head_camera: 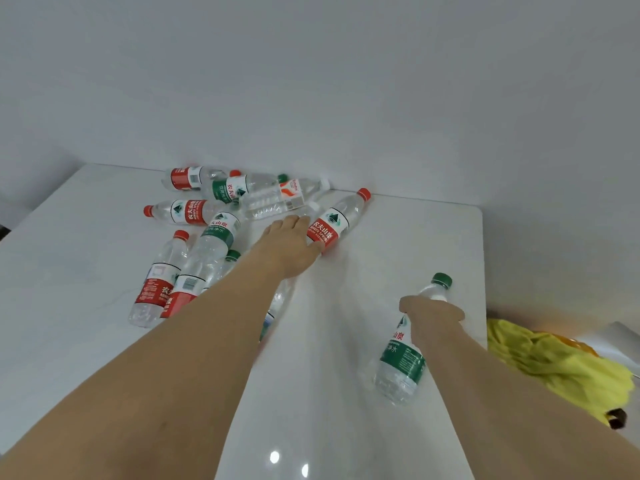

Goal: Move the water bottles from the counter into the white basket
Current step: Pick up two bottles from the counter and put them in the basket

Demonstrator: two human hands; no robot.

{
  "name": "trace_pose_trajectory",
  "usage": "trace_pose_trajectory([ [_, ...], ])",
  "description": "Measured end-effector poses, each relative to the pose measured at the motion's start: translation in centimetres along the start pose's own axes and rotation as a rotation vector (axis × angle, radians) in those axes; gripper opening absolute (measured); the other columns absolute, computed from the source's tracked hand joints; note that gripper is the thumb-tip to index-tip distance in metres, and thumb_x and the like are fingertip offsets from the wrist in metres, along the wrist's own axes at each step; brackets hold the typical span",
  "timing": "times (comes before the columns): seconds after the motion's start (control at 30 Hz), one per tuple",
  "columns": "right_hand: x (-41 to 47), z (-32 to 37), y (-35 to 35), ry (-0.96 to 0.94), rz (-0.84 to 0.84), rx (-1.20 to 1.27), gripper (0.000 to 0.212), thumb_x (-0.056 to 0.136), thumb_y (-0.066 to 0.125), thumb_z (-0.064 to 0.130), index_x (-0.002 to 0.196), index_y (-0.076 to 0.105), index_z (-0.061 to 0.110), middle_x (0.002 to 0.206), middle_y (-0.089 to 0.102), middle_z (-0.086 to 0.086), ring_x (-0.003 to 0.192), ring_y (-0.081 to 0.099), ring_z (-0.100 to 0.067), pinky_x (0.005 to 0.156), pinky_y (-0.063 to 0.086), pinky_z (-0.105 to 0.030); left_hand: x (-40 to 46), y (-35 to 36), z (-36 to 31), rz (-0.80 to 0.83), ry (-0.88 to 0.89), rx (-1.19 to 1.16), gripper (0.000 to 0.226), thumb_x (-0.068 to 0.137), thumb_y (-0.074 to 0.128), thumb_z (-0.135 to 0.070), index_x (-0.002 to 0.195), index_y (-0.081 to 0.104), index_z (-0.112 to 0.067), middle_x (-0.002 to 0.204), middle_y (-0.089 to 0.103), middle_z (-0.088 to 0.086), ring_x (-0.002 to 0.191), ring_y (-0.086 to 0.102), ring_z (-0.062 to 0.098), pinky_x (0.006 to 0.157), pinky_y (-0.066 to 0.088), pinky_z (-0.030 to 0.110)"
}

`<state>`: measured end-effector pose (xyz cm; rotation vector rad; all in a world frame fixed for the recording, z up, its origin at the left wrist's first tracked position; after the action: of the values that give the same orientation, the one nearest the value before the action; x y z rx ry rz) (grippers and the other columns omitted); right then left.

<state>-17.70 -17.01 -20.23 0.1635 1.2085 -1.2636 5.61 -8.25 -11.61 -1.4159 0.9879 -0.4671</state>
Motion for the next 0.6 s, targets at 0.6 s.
trace_pose_trajectory([
  [0.6,2.3,13.6,3.7,-0.554,0.183,0.446,0.061,0.062,0.082,0.025,0.113,0.050,0.015,0.096,0.064,-0.010,0.081,0.068,-0.032,0.078,0.058,-0.050,17.7,2.3,-5.5,0.117,-0.069,-0.042,0.042,0.088,0.061,-0.041,0.117,0.056,-0.011,0.082,0.059,-0.001,0.084,0.063,0.022,0.071,0.050,0.030],
])
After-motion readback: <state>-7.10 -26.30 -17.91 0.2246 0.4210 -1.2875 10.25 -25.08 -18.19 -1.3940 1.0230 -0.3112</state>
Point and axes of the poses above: each hand's wrist, its own x-axis towards the middle knuckle, its own y-axis out of the palm, z = x × y, the point moved 2 cm from there along x, towards the middle knuckle
